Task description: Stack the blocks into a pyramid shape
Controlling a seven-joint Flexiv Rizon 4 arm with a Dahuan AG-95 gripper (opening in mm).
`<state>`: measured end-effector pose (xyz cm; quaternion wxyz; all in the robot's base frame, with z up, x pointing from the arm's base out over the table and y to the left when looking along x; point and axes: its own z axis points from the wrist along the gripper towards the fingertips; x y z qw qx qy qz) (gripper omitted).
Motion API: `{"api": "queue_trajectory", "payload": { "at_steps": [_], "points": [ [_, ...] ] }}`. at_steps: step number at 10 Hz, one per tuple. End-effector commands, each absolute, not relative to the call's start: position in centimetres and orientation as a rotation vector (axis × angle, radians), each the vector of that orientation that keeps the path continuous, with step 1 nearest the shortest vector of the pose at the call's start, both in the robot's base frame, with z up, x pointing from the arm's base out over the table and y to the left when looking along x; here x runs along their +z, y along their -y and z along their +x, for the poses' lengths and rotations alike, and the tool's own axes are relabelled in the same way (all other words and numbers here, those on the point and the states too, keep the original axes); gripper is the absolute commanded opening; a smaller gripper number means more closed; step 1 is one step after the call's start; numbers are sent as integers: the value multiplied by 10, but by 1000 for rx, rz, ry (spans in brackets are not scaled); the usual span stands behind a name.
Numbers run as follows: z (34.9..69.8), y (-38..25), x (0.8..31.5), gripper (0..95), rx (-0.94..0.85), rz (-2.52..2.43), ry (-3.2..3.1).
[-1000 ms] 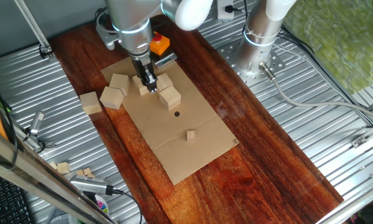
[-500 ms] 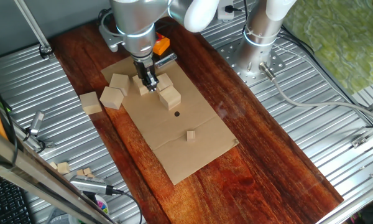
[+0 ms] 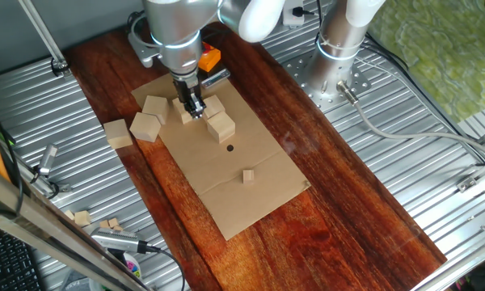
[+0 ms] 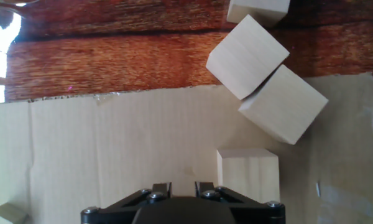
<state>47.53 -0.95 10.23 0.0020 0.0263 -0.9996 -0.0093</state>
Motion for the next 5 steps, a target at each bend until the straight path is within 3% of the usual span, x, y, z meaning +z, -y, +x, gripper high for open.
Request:
{"api": "queue_trajectory", "payload": {
  "at_steps": [1, 3, 4, 5],
  "points": [
    [474, 10, 103, 380, -36, 114, 3140],
    [474, 10, 103, 380, -48, 151, 3131],
    [474, 10, 103, 570, -52, 138, 3140],
    [474, 10, 103, 570, -52, 117, 3143]
  ]
}}
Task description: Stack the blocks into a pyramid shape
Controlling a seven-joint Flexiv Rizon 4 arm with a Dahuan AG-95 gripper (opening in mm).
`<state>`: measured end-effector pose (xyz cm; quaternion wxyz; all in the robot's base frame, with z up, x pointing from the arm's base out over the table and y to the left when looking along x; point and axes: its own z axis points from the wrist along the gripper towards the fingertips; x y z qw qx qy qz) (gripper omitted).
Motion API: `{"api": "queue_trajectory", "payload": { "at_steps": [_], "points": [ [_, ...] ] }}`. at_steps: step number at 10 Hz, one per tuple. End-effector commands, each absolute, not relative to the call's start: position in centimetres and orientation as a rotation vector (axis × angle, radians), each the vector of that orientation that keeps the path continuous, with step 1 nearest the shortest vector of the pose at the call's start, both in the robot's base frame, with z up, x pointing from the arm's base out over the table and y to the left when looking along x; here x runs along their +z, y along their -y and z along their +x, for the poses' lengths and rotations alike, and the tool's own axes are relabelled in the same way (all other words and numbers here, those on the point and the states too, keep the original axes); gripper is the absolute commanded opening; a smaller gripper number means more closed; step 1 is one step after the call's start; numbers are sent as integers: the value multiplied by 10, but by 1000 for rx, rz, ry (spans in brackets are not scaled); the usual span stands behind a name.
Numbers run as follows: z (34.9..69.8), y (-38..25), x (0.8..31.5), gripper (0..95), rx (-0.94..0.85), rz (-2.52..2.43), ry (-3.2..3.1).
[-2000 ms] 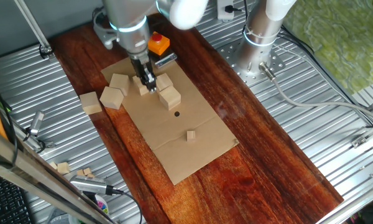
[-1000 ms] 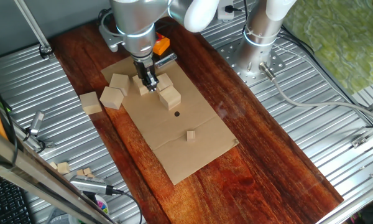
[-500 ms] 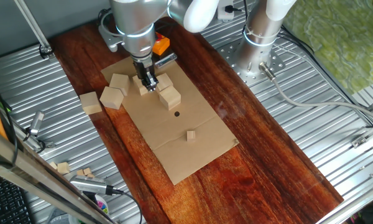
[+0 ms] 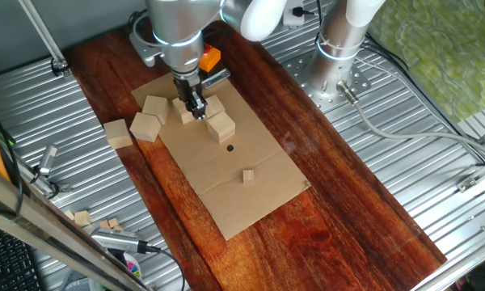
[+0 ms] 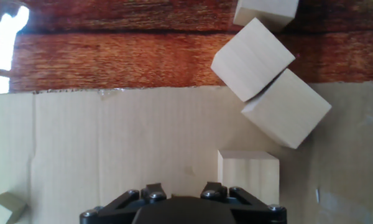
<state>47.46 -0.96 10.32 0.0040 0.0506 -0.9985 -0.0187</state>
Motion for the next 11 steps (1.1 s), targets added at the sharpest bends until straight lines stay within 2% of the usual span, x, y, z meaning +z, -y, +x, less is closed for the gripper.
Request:
{"api": "queue_trajectory", "payload": {
  "at_steps": [1, 6, 8, 11],
  "points": [
    [474, 10, 103, 570, -46, 89, 3143],
    [406, 4, 85, 570, -48, -1, 3149],
    [391, 11, 82, 570, -73, -14, 3148],
    [390, 12, 82, 570, -83, -32, 3152]
  ]
}}
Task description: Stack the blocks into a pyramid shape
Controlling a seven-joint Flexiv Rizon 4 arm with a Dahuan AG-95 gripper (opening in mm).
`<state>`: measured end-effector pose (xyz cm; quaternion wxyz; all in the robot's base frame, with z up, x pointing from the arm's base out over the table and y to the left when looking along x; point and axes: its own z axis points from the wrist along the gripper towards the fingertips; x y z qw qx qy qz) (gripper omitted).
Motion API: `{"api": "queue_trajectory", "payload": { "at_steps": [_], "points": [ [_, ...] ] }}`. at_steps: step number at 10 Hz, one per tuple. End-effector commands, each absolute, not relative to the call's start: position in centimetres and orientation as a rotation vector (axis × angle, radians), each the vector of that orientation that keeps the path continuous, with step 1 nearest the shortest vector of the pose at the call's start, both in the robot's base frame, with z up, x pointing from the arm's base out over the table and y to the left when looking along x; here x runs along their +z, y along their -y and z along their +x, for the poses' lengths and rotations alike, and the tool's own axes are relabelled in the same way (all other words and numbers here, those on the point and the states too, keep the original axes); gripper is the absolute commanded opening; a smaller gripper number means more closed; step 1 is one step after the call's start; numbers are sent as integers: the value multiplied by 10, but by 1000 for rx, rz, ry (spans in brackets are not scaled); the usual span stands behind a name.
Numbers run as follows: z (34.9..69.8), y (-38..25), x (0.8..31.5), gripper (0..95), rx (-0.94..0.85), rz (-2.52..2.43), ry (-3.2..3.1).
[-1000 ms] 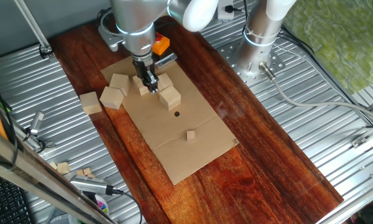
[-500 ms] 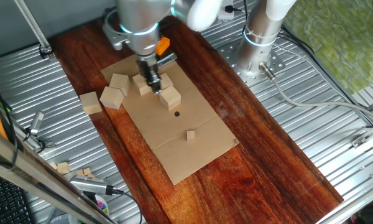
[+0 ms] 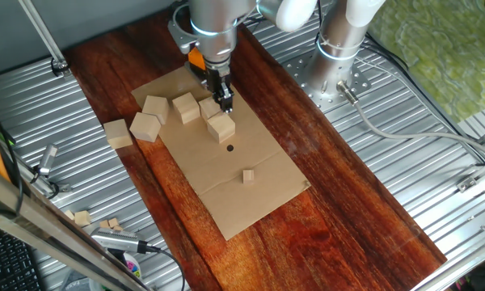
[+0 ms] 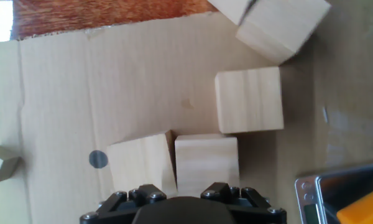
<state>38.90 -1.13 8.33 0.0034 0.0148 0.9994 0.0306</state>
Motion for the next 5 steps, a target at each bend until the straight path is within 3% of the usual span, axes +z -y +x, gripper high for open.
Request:
{"api": "queue_trajectory", "payload": {
  "at_steps": [1, 5],
  "points": [
    [391, 12, 82, 570, 78, 29, -3130],
    [394, 10, 82, 570, 54, 24, -3129]
  ]
}}
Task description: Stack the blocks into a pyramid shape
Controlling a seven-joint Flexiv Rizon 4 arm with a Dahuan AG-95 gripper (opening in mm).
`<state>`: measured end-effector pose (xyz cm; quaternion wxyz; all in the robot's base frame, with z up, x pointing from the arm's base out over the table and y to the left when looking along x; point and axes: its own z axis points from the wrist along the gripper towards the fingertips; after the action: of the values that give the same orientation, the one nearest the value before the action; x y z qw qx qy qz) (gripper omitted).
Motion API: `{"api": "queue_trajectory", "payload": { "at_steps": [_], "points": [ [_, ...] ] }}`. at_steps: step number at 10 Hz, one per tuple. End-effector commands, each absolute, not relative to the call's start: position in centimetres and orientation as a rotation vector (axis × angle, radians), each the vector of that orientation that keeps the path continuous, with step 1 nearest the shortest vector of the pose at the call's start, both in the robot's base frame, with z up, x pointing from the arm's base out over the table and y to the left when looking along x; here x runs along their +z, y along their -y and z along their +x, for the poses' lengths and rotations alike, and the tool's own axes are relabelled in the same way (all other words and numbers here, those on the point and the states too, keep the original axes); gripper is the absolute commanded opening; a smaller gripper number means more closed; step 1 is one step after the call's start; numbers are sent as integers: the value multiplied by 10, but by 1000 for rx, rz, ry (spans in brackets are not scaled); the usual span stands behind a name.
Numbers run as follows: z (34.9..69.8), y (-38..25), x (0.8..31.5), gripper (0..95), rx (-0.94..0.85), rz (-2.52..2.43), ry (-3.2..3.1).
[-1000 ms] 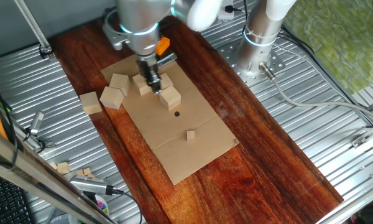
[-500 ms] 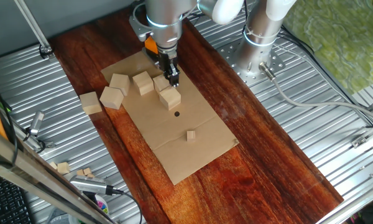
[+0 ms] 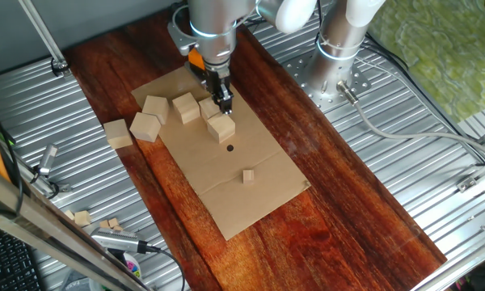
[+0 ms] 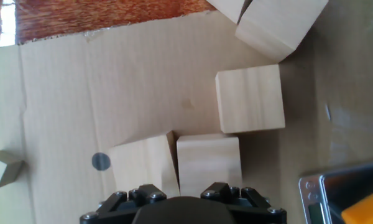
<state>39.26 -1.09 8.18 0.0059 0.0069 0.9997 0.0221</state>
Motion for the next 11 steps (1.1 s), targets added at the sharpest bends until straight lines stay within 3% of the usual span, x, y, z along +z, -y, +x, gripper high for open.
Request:
{"api": "queue_trajectory", "payload": {
  "at_steps": [1, 11],
  "points": [
    [396, 10, 83, 570, 43, 24, -3130],
    [397, 9, 83, 570, 40, -4, -3139]
  ]
}}
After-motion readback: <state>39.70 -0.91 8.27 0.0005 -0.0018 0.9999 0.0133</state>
